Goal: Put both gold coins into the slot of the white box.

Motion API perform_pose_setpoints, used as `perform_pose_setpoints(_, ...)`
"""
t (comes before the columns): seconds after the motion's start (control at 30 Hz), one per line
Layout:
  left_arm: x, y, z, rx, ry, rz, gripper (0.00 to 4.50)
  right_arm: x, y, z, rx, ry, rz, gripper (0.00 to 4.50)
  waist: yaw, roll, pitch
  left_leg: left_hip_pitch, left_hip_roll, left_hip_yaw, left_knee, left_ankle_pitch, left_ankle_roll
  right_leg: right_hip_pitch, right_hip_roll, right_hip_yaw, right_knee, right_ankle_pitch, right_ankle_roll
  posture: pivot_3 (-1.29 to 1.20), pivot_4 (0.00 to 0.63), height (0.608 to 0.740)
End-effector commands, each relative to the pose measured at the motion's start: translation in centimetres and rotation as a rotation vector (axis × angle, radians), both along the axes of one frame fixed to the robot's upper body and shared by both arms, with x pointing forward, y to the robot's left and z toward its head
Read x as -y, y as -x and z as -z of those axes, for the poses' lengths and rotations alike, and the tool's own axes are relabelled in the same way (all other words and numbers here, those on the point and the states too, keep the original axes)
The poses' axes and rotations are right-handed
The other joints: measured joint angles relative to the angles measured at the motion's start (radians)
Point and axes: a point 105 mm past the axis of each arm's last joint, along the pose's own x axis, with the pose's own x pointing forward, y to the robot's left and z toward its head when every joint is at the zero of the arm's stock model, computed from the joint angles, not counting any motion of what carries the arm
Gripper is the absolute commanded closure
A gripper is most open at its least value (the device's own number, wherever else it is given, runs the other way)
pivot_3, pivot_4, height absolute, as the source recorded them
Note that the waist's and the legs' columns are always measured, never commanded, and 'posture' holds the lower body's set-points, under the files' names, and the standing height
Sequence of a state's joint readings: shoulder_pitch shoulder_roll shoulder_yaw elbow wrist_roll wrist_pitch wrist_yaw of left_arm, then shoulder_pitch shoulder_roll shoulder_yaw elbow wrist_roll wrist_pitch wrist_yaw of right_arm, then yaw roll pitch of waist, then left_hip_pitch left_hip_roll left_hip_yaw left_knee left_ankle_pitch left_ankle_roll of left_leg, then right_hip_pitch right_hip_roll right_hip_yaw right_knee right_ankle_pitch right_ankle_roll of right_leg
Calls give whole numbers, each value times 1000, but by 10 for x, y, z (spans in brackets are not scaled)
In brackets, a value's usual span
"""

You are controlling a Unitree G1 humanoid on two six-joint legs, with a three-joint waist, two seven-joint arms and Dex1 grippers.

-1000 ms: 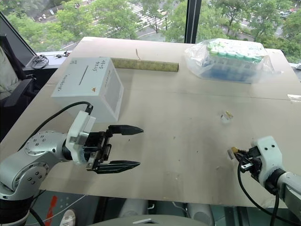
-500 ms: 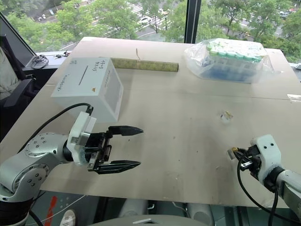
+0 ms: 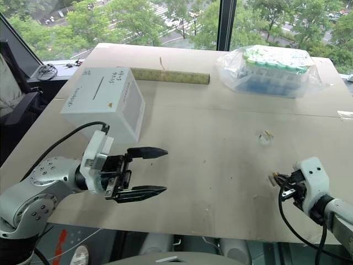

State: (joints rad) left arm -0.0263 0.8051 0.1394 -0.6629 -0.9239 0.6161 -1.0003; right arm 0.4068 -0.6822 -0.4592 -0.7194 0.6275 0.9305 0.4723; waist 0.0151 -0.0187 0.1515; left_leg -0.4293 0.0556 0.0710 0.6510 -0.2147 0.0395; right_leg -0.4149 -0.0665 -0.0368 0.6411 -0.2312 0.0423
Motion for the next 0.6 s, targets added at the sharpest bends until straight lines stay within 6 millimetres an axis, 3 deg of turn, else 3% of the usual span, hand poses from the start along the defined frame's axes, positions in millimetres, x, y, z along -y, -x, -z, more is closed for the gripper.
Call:
perform_pose_setpoints(0.03,6,-3,-15,-53,64,-10,0,-2,-4,-32,131,-52,-12,4462,1,0,0,0,0,0,0,0,0,0,0,0,0,0,0,0,150,740)
perform_pose_setpoints(0.2,10,-18,-27,-171,97,-19,0,-27,2,-70,224,-249,-142,4462,0,0,0,2,0,-1,0,0,0,2,1,0,1,0,0,0,150,740)
perform_pose_setpoints(0.3,15,-27,-49,-237,173,23,0,-62,4,-113,314,-413,-317,4462,-3,-1,2,2,0,0,1,0,0,2,2,1,1,0,0,0,150,740)
perform_pose_setpoints(0.4,21,-29,-64,-256,214,69,809,-86,7,-134,328,-451,-431,4500,-3,-3,2,4,-1,0,1,0,0,3,3,3,2,0,0,0,150,740)
perform_pose_setpoints(0.5,31,-29,-75,-227,207,115,2209,-114,11,-157,352,-451,-578,4500,-2,-4,3,3,-3,0,1,0,0,3,3,4,2,2,-2,0,150,740)
perform_pose_setpoints(0.6,37,-30,-82,-227,221,154,2209,-126,10,-167,359,-419,-647,4500,1,-6,4,2,-3,0,1,0,0,2,4,4,1,2,-3,0,150,740)
